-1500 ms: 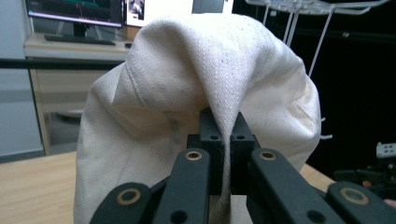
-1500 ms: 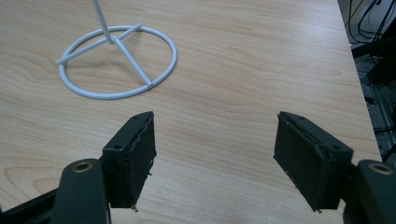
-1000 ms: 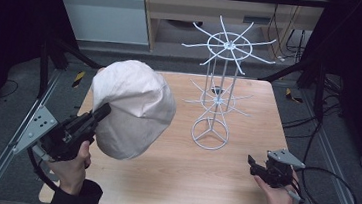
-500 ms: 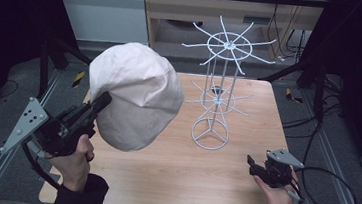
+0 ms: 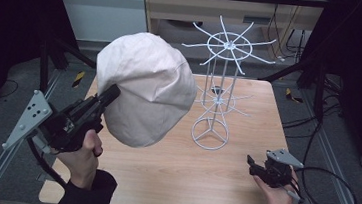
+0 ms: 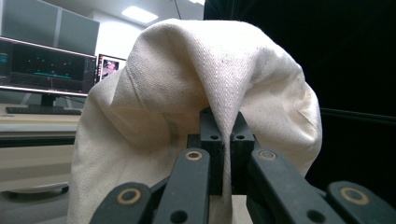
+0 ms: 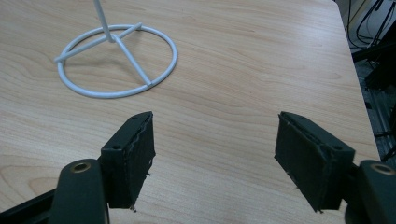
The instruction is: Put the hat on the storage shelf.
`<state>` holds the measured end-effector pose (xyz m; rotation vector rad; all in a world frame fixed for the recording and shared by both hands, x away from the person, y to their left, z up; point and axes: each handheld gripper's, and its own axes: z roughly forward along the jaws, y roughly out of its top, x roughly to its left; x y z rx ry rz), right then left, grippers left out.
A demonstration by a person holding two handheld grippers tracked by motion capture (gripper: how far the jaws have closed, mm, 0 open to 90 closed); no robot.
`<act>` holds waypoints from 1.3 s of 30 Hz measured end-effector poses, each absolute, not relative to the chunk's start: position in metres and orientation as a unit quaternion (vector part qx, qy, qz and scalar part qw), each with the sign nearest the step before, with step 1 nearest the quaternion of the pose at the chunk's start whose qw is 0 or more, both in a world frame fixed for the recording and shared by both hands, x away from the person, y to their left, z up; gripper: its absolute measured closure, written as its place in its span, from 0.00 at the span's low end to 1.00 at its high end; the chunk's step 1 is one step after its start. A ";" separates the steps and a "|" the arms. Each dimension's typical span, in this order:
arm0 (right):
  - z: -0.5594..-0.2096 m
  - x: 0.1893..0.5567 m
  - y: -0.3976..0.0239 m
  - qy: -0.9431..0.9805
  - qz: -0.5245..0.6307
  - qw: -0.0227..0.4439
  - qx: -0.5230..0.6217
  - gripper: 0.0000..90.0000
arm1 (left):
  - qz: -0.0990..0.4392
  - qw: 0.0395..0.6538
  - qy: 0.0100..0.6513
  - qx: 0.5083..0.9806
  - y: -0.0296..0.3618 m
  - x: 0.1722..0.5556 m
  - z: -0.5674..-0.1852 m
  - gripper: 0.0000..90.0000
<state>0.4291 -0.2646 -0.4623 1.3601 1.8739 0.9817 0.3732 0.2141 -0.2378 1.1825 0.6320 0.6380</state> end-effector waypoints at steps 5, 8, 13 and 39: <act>-0.462 0.429 -0.265 0.709 0.373 0.307 0.514 0.32 | 0.287 0.743 0.282 0.535 0.205 0.377 -0.231 0.98; -0.462 0.429 -0.265 0.709 0.372 0.307 0.514 0.32 | 0.285 0.747 0.278 0.533 0.200 0.379 -0.227 0.98; -0.462 0.429 -0.264 0.709 0.372 0.307 0.514 0.32 | 0.282 0.753 0.272 0.529 0.193 0.382 -0.219 0.98; -0.462 0.429 -0.264 0.710 0.375 0.307 0.511 0.31 | 0.261 0.734 0.274 0.565 0.151 0.406 -0.227 0.98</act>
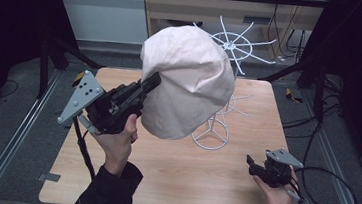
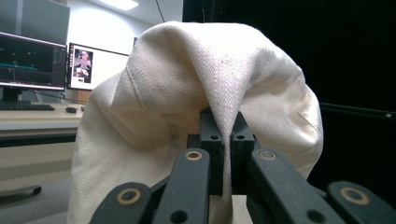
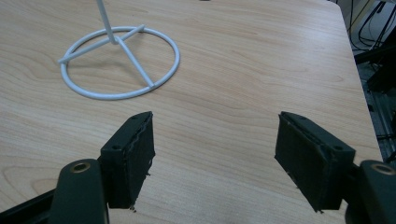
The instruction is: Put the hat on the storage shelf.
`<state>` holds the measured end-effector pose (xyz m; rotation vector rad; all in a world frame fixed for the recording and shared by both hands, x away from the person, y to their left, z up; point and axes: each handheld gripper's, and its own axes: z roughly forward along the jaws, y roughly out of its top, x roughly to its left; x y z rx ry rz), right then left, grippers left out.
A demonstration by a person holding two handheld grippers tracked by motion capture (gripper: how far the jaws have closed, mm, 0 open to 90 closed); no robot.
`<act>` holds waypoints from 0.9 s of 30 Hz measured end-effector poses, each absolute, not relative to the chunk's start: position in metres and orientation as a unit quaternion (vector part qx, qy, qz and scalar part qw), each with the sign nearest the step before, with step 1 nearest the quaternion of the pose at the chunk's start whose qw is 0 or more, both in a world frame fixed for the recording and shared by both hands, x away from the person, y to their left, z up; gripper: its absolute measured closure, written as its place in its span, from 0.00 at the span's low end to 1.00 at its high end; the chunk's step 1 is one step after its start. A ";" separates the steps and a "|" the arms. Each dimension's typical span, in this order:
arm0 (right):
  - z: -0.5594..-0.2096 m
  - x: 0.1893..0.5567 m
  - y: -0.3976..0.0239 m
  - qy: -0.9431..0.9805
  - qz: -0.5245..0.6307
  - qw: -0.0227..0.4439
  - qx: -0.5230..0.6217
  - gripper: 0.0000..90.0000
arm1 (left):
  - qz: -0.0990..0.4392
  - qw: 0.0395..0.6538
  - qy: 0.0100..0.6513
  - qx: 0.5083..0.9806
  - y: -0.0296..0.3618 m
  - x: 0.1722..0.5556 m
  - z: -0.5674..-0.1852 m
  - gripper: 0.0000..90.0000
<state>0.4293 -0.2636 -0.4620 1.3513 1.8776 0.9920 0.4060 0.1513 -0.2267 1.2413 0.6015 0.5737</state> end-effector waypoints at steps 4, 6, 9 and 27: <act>-0.462 0.429 -0.264 0.709 0.376 0.306 0.512 0.31 | 0.260 0.731 0.277 0.567 0.151 0.409 -0.230 0.98; -0.462 0.429 -0.264 0.710 0.374 0.308 0.511 0.31 | 0.260 0.730 0.278 0.568 0.151 0.410 -0.232 0.98; -0.462 0.429 -0.264 0.710 0.374 0.308 0.510 0.32 | 0.258 0.726 0.282 0.571 0.151 0.412 -0.236 0.98; -0.463 0.430 -0.263 0.712 0.373 0.310 0.508 0.32 | 0.247 0.712 0.299 0.585 0.154 0.418 -0.263 0.97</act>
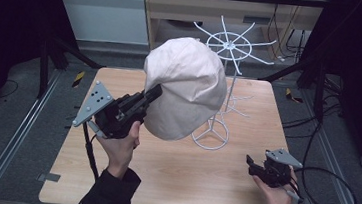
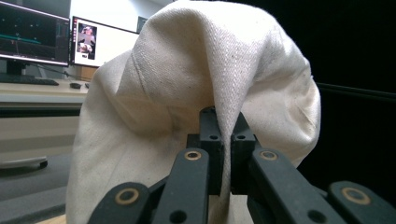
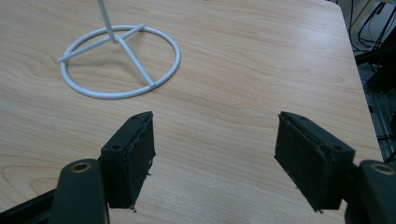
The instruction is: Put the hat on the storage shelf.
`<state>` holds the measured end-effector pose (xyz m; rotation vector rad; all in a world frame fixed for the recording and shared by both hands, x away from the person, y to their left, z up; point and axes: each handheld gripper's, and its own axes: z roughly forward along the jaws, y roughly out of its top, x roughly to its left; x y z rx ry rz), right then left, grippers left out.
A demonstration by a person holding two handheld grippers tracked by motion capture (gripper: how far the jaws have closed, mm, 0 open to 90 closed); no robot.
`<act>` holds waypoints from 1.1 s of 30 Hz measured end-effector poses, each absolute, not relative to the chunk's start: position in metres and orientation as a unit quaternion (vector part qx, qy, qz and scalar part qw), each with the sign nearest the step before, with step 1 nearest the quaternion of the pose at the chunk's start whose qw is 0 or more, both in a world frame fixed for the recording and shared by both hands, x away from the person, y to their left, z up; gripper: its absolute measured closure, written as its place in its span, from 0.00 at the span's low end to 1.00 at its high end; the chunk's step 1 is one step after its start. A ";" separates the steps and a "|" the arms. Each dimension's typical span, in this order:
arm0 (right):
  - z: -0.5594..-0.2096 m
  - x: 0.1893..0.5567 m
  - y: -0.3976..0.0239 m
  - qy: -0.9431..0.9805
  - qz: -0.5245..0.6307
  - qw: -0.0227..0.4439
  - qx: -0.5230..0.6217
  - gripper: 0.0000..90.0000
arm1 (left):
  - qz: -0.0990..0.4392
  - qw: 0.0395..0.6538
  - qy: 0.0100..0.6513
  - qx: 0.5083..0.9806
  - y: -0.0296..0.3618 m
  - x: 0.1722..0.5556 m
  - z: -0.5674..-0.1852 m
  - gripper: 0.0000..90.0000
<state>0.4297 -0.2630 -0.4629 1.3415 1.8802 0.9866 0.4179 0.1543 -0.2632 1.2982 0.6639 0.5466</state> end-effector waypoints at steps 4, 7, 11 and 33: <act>-0.463 0.430 -0.263 0.712 0.374 0.309 0.508 0.32 | 0.247 0.703 0.304 0.593 0.156 0.419 -0.271 0.97; -0.463 0.429 -0.263 0.713 0.372 0.309 0.508 0.32 | 0.246 0.697 0.308 0.599 0.156 0.421 -0.275 0.96; -0.463 0.429 -0.263 0.712 0.373 0.309 0.508 0.32 | 0.244 0.689 0.313 0.606 0.155 0.424 -0.282 0.94; -0.464 0.429 -0.262 0.713 0.371 0.309 0.508 0.32 | 0.246 0.645 0.323 0.647 0.150 0.434 -0.306 0.83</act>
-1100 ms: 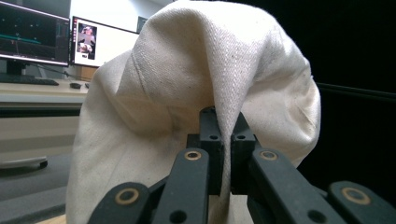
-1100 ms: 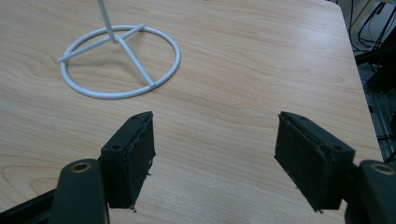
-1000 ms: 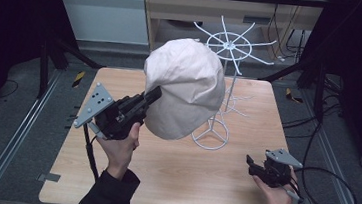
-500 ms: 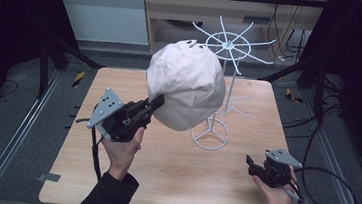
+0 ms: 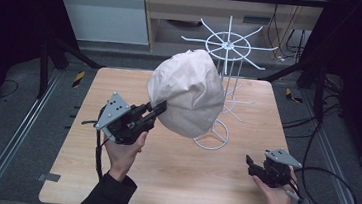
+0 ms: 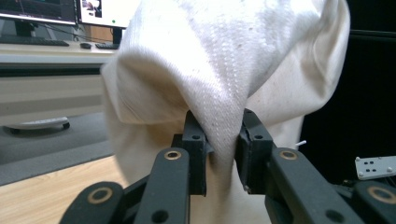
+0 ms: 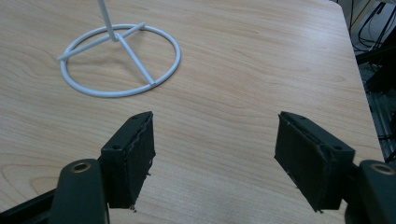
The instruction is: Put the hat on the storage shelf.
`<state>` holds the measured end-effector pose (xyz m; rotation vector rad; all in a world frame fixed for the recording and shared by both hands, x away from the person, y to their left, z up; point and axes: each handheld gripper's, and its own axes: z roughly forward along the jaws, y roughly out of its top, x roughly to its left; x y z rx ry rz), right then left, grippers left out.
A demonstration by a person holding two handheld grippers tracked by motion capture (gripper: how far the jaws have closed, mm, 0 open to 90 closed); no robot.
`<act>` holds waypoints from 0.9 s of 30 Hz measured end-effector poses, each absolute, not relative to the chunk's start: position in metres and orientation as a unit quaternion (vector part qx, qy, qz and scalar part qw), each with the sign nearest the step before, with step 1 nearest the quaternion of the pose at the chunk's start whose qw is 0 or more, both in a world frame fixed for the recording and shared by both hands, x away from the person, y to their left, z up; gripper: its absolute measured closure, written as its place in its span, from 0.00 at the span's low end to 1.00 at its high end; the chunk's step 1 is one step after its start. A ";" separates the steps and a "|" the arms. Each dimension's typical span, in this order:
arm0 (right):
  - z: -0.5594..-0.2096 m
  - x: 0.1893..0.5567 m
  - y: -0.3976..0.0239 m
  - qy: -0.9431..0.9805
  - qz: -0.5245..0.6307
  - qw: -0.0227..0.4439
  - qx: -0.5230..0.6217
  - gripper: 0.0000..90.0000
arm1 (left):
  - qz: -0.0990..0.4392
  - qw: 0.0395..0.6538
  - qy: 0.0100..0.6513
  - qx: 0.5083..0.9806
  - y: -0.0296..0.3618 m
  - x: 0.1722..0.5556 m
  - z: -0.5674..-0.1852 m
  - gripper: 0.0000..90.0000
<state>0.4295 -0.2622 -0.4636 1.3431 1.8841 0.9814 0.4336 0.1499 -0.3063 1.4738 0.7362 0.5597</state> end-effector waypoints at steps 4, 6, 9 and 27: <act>-0.464 0.429 -0.262 0.713 0.372 0.309 0.508 0.32 | 0.248 0.639 0.325 0.652 0.152 0.434 -0.308 0.81; -0.464 0.430 -0.262 0.713 0.371 0.309 0.508 0.32 | 0.248 0.637 0.326 0.653 0.153 0.434 -0.309 0.80; -0.463 0.429 -0.262 0.713 0.370 0.308 0.509 0.32 | 0.247 0.634 0.326 0.656 0.154 0.434 -0.311 0.78; -0.465 0.429 -0.263 0.712 0.371 0.309 0.511 0.31 | 0.286 0.587 0.344 0.675 0.195 0.417 -0.333 0.51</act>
